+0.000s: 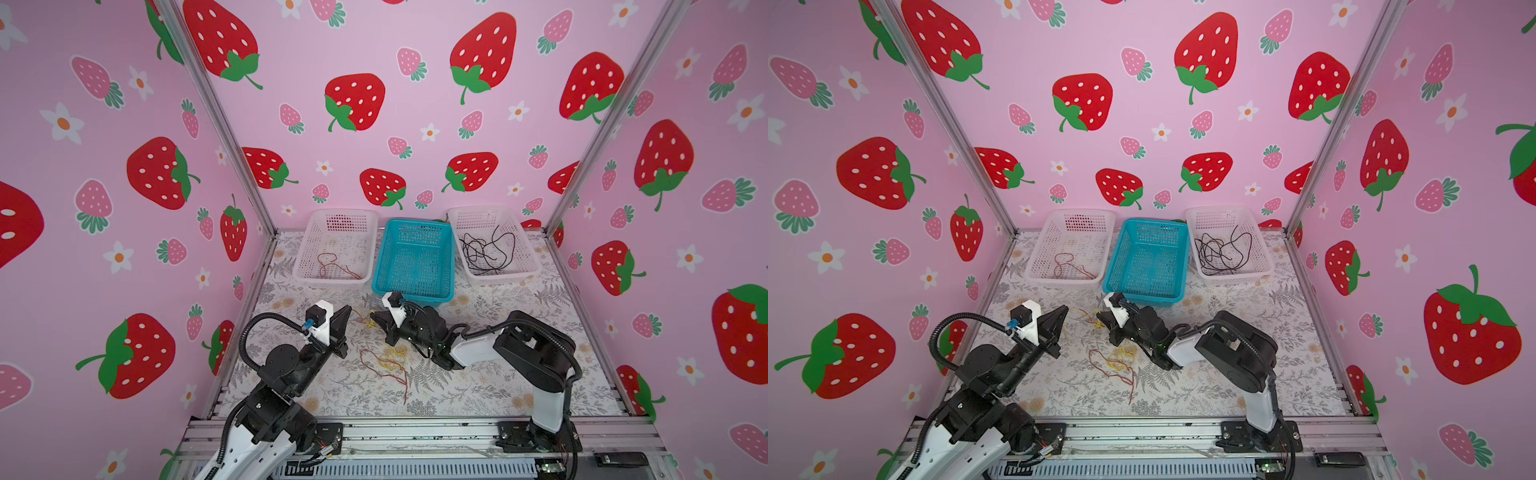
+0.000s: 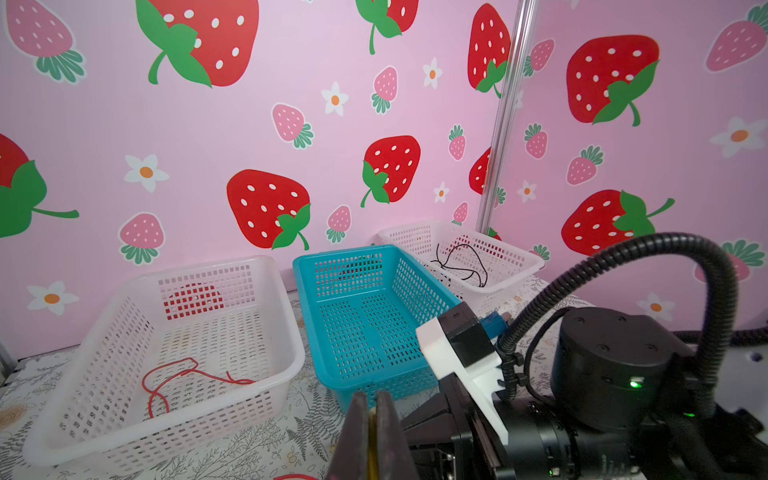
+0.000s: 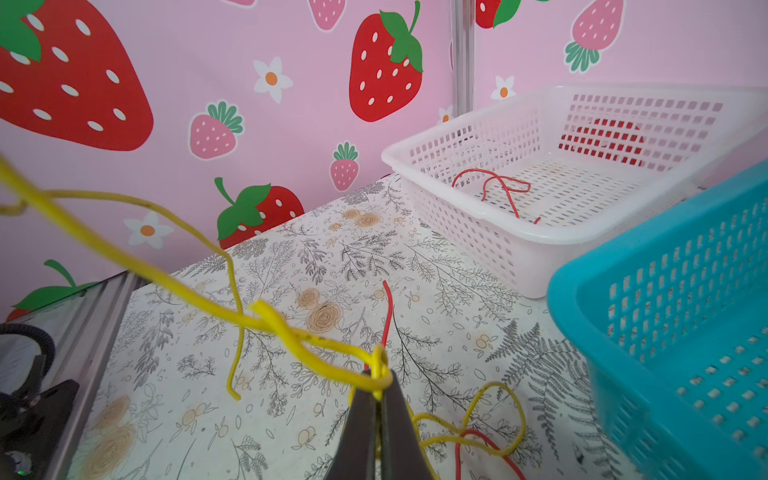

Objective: Untangle the cables

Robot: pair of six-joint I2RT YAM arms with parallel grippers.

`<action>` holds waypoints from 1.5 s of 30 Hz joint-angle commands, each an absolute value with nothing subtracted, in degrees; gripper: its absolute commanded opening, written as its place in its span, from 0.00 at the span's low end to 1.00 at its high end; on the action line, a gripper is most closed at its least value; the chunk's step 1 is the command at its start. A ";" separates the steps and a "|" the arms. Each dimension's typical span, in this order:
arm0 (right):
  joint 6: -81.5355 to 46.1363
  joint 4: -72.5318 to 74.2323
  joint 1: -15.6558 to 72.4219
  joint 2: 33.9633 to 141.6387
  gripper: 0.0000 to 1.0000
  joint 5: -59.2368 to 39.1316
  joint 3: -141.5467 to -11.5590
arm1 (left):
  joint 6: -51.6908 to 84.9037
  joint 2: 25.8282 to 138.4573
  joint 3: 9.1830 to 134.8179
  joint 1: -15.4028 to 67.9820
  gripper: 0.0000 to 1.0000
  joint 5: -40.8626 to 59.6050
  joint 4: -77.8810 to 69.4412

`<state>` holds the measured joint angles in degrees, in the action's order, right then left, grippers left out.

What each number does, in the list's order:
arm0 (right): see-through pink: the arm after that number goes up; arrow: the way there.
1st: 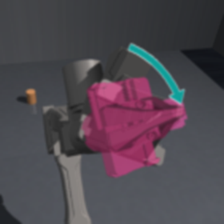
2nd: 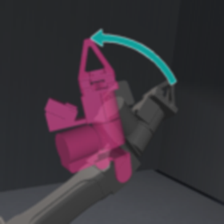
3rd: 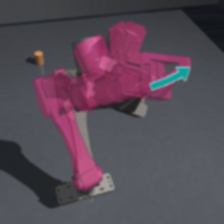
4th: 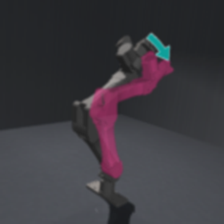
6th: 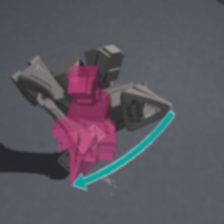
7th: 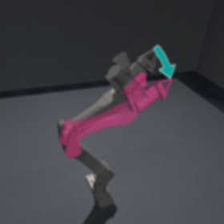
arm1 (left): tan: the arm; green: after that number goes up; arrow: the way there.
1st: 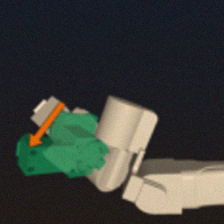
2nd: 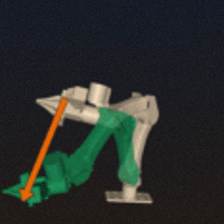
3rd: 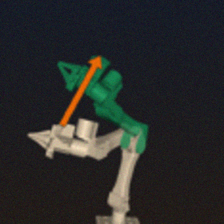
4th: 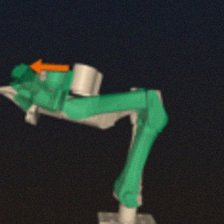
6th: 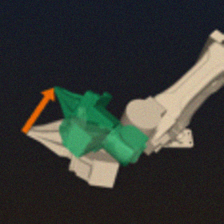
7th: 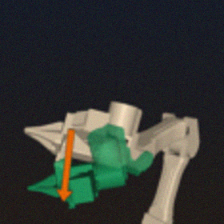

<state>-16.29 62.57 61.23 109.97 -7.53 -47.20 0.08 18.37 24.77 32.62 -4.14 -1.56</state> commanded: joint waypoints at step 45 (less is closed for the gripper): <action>20.61 18.28 74.00 81.76 0.00 10.96 -45.80 | -5.64 46.71 44.80 28.13 0.00 23.92 20.12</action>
